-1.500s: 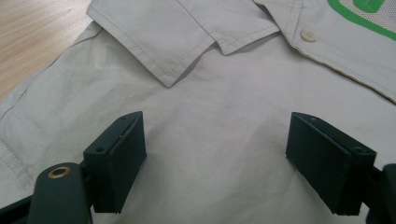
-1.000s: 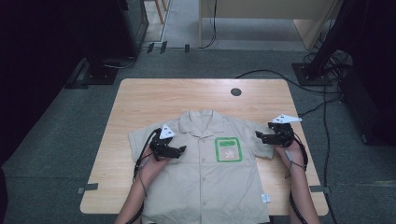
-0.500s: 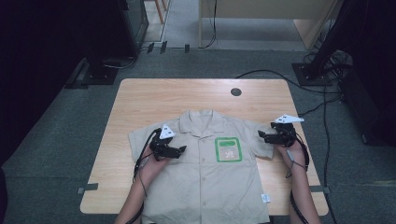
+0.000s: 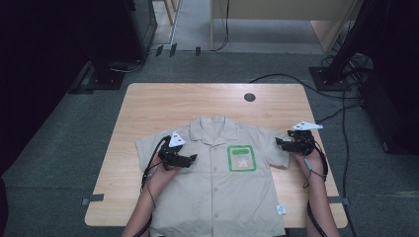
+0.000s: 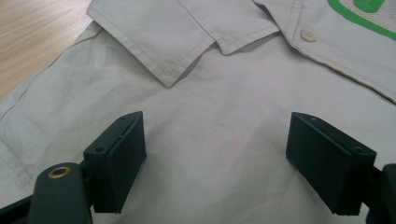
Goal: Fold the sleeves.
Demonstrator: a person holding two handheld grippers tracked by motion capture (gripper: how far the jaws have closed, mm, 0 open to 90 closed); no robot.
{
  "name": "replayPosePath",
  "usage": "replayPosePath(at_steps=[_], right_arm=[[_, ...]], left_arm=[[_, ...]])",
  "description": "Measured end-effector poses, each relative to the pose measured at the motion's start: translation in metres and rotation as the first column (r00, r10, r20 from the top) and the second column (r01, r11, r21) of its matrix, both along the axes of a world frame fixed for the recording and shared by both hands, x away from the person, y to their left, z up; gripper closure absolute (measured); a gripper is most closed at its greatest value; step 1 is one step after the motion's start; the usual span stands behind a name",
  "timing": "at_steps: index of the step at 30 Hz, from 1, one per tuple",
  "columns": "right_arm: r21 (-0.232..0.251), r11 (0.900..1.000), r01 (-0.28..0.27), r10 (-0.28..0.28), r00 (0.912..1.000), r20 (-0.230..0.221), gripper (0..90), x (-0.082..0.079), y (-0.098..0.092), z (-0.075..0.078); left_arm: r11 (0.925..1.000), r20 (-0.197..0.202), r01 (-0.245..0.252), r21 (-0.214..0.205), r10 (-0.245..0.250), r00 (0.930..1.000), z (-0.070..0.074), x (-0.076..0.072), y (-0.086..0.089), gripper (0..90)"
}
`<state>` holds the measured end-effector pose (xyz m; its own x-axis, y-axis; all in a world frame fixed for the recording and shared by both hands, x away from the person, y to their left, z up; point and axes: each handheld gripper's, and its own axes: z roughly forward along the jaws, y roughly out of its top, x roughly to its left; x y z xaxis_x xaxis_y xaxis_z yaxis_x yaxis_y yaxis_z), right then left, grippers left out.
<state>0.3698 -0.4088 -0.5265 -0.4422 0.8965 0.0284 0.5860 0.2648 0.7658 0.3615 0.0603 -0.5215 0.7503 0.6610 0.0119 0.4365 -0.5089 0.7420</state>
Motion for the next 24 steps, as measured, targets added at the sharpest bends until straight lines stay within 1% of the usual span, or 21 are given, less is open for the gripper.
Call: replayPosePath(at_steps=[4,5,7,11,16,19,24], right_arm=[[0.003,1.0,0.005,-0.005,1.0,0.0,36.8,0.0006,-0.0008,-0.0009],[0.005,0.9999,0.013,-0.013,0.9999,0.002,41.0,0.0002,-0.0015,-0.0009],[0.007,0.9999,0.015,-0.015,0.9999,0.004,45.3,-0.0005,-0.002,-0.0008],[0.012,0.9999,0.009,-0.009,0.9999,0.013,61.2,-0.0029,-0.0013,-0.0006],[0.016,0.9998,0.007,-0.007,1.0,0.002,81.8,-0.0045,0.0021,0.0008],[0.03,0.9994,0.014,-0.014,0.9998,-0.016,85.0,-0.0041,0.0032,0.0017],[0.044,0.999,0.01,-0.009,0.9995,-0.029,85.2,-0.0038,0.0026,0.0025]], left_arm=[[1.0,0.0,0.0,0.0,0.0,1.0,0.0,0.0,0.0,20.1],[1.0,0.0,0.0,0.0,0.0,1.0,0.0,0.0,0.0,20.1],[1.0,0.0,0.0,0.0,0.0,1.0,0.0,0.0,0.0,20.1],[1.0,0.001,0.0,0.0,0.0,1.0,0.0,0.0,0.0,20.1],[1.0,0.001,0.0,0.0,0.0,1.0,0.0,0.0,0.0,20.1],[1.0,0.0,0.0,0.0,0.0,1.0,-0.0001,0.0,0.0,20.1],[1.0,0.0,0.0,0.0,0.0,1.0,0.0,0.0,0.0,20.1]])
